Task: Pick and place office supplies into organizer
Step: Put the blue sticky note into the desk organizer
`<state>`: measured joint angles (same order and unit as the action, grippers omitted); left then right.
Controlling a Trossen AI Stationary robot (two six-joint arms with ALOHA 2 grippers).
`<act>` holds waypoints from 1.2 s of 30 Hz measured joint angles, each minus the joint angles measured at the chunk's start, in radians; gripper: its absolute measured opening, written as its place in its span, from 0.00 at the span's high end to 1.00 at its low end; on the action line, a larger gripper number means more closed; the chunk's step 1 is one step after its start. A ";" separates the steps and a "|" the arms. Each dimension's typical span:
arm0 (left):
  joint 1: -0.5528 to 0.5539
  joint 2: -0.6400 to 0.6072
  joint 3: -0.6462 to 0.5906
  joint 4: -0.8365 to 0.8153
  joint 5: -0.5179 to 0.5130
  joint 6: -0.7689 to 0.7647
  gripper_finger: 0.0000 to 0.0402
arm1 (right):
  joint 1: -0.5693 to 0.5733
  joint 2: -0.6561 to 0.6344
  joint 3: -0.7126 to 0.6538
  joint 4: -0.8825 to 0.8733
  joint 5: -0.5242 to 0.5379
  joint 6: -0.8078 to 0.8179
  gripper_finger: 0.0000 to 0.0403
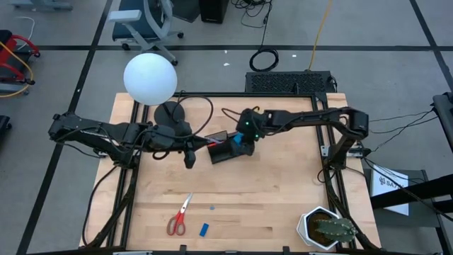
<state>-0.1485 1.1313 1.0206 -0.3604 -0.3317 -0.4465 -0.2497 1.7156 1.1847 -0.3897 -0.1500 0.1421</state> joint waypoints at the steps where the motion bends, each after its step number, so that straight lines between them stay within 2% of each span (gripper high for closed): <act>1: 0.004 0.000 0.000 -0.004 0.000 0.000 0.86 | 0.000 -0.011 0.000 0.022 -0.002 0.000 0.65; 8: 0.023 0.000 0.000 -0.004 0.000 0.001 0.86 | 0.000 -0.073 0.001 0.138 -0.001 0.015 0.65; 14: 0.025 0.000 0.000 -0.005 0.000 0.001 0.86 | -0.004 -0.075 0.000 0.068 0.057 0.005 0.65; 19: 0.025 0.000 0.000 -0.005 0.000 0.000 0.86 | -0.020 -0.067 0.000 -0.026 0.155 0.016 0.65; 27: 0.025 0.000 0.000 -0.004 0.000 -0.007 0.86 | -0.076 -0.053 0.000 -0.077 0.091 0.111 0.65; 32: 0.025 0.000 0.000 -0.004 -0.002 -0.007 0.86 | -0.098 -0.036 0.000 -0.074 0.003 0.141 0.65; 36: 0.025 0.000 0.000 -0.004 -0.009 -0.007 0.86 | -0.097 -0.019 -0.005 -0.084 -0.011 0.151 0.65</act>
<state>-0.1238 1.1313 1.0206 -0.3639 -0.3403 -0.4534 -0.3470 1.6965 1.1802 -0.4737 -0.1615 0.2936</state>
